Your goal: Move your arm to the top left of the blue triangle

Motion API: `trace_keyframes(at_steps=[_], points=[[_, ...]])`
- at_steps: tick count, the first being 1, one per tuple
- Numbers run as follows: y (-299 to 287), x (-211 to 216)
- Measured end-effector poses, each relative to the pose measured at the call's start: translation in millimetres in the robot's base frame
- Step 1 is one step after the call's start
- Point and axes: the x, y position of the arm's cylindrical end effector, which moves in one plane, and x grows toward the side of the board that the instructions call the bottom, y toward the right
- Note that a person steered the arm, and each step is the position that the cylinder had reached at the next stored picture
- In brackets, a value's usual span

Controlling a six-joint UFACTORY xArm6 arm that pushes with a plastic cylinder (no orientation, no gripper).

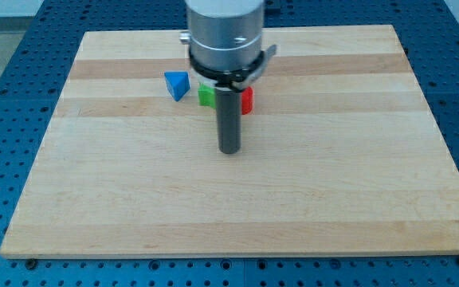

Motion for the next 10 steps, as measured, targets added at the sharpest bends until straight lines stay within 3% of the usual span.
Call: trace_keyframes(at_steps=[3,4,5,9,10], points=[[-15.8,-42.4],[-15.8,-19.3],[-45.9,-16.8],[-273.0,-50.2],[-277.0,-53.7]])
